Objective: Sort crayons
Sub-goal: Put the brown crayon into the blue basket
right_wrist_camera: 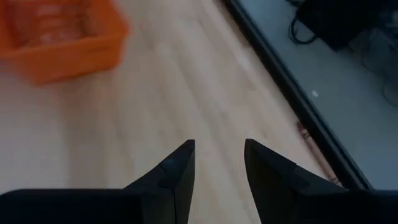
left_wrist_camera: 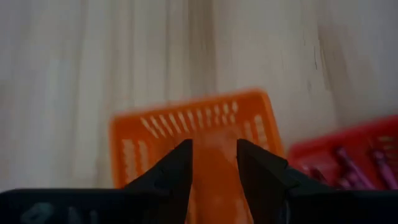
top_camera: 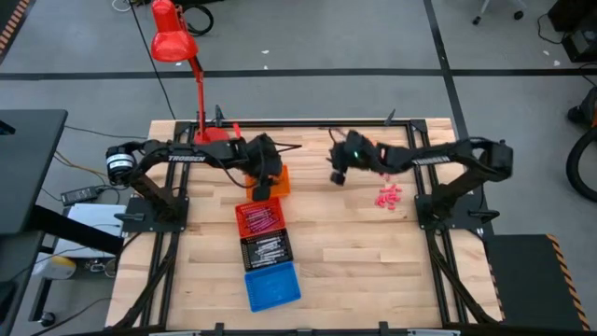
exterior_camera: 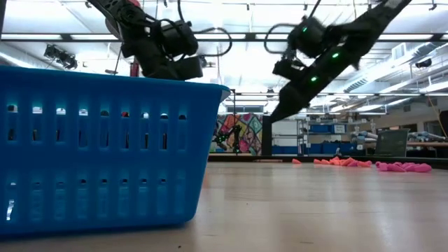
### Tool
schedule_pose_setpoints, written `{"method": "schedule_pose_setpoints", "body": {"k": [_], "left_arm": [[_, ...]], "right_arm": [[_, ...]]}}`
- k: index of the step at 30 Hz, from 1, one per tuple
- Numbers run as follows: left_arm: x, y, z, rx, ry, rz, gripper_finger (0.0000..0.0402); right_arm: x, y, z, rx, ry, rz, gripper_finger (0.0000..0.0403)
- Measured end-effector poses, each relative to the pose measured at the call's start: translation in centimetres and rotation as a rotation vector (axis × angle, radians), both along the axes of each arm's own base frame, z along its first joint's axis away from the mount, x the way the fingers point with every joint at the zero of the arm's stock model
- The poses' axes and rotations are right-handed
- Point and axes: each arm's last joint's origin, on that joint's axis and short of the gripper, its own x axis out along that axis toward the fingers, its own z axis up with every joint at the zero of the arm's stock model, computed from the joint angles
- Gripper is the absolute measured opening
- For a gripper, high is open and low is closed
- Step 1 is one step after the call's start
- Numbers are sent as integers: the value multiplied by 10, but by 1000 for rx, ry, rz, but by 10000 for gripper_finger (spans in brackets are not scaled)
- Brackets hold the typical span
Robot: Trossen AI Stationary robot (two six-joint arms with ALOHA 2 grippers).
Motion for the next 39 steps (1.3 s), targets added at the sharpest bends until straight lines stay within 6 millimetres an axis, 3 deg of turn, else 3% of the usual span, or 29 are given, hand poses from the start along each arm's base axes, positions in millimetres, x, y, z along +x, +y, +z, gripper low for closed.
{"method": "schedule_pose_setpoints", "body": {"k": [8,16,23,30,39], "left_arm": [[6,13,8,130,-114,-65,137],[0,24,7,131,-97,-30,137],[2,26,9,132,-129,-10,137],[2,26,9,96,-132,28,137],[3,35,15,153,-198,31,137]], "right_arm": [[15,-86,-20,145,18,-68,143],[22,-134,-28,190,154,-143,143],[29,-152,-26,238,267,-102,143],[27,-153,-26,86,433,120,143],[17,-168,-25,42,419,168,143]]}}
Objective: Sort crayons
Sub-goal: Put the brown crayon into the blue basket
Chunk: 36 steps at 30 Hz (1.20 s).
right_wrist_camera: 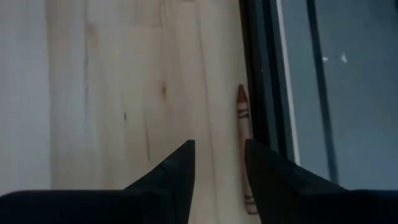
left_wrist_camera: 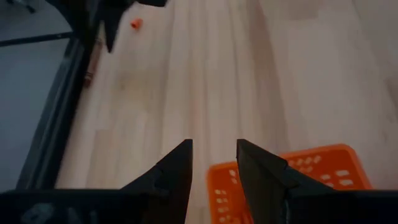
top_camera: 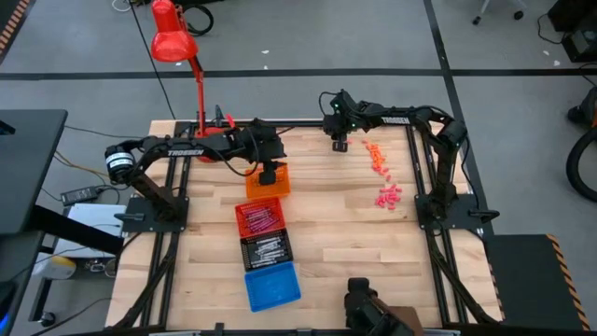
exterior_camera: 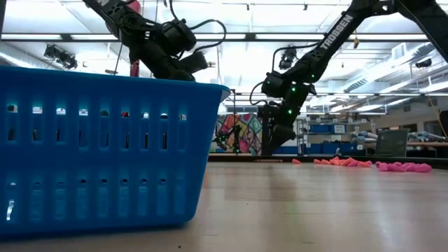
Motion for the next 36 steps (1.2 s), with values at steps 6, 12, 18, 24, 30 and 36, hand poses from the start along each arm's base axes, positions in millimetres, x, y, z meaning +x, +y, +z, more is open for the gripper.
{"method": "schedule_pose_setpoints", "body": {"k": [6,12,18,24,30,36], "left_arm": [[0,5,2,-6,-29,34,137],[-1,5,2,-21,-30,46,137],[-1,5,2,-28,-30,51,137],[-1,5,1,-31,-29,51,137],[-1,5,1,-38,-29,57,137],[-1,5,1,-38,-28,57,137]], "right_arm": [[1,-10,-18,-3,17,-20,143],[4,-19,-22,-22,32,-45,143],[0,-24,-22,-23,37,-49,143],[-8,-25,-24,50,60,-64,143],[-5,-12,-24,120,98,-51,143],[11,17,-20,102,178,-56,143]]}}
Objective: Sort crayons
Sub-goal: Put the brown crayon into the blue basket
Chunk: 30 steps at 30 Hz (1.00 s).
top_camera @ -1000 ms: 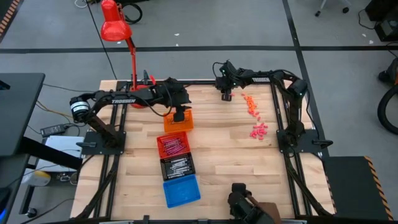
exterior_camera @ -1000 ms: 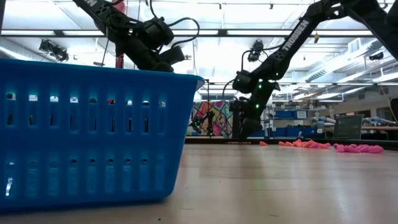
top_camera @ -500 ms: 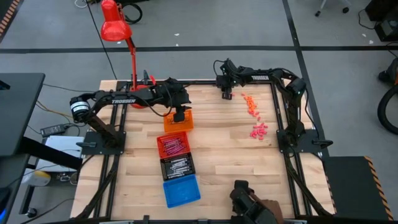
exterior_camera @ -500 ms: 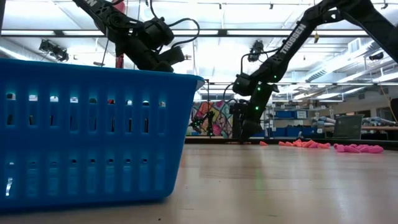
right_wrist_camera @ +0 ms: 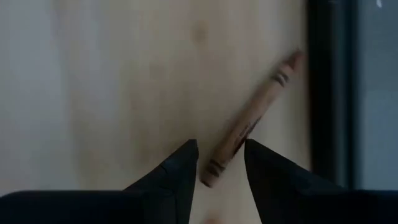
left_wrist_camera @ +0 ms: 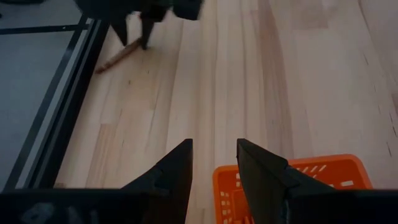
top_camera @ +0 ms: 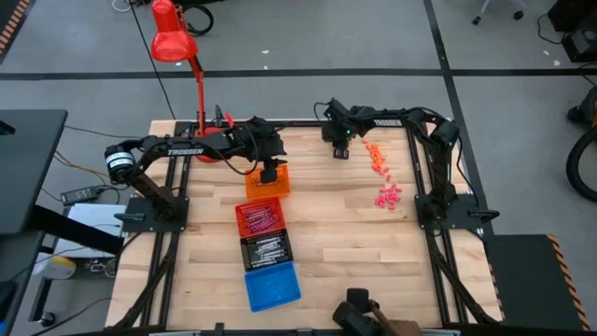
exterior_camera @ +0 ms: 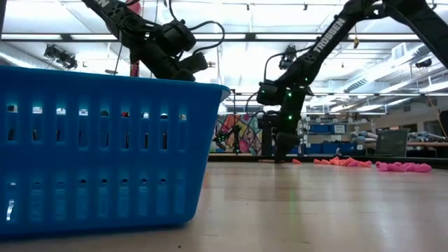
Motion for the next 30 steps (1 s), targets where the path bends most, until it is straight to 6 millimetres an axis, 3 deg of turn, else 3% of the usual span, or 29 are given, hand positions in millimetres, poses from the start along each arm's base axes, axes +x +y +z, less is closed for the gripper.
{"method": "schedule_pose_setpoints", "body": {"k": [6,14,20,25,30], "left_arm": [[0,0,0,0,0,0,137],[0,0,0,0,0,0,137],[0,0,0,-7,0,5,137],[-1,0,-1,-13,11,5,137],[-1,-2,-2,-26,17,8,137]], "right_arm": [[12,21,19,-8,-53,7,143],[17,17,21,63,-206,-207,143],[33,23,25,102,-350,-248,143],[48,34,10,77,-341,-292,143],[50,38,-7,108,-284,-310,143]]}}
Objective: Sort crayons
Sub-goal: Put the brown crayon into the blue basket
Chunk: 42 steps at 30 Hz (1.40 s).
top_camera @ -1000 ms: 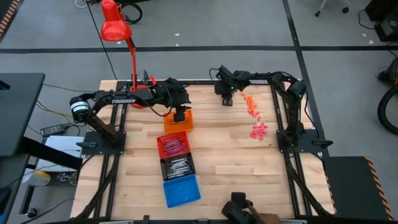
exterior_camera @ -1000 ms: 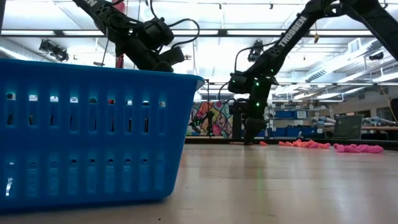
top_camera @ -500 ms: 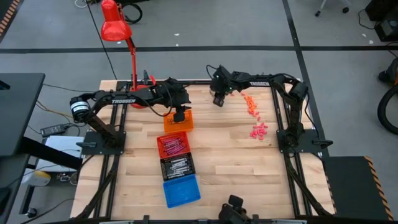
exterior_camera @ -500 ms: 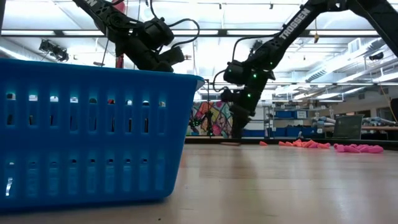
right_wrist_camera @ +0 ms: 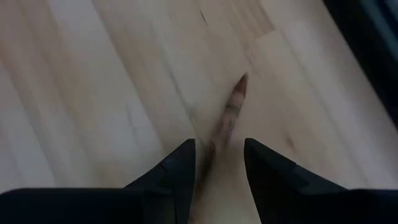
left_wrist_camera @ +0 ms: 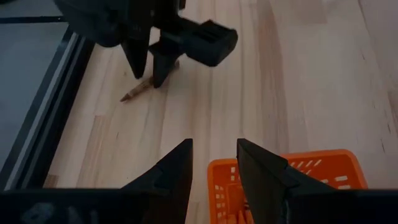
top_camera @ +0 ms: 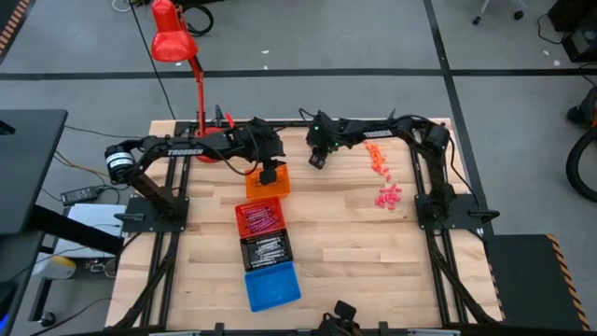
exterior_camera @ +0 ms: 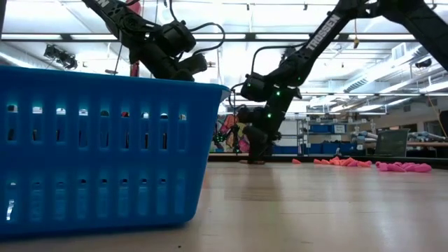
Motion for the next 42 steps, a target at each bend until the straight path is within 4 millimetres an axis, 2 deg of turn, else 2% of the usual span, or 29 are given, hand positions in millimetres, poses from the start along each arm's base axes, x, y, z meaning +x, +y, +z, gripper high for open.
{"method": "schedule_pose_setpoints", "body": {"k": [10,22,33,38,42], "left_arm": [[0,-2,-1,-10,15,-6,137],[1,-9,-3,-29,31,-18,137],[5,-14,-6,-8,42,-71,137],[12,-11,-17,-52,18,-158,137],[18,-9,-18,-29,-30,-163,137]], "right_arm": [[-3,0,-3,67,8,-9,132],[-4,1,-3,57,27,53,13],[-5,4,3,96,-5,100,25],[-7,6,22,78,-48,129,24],[-10,8,37,70,-86,151,25]]}}
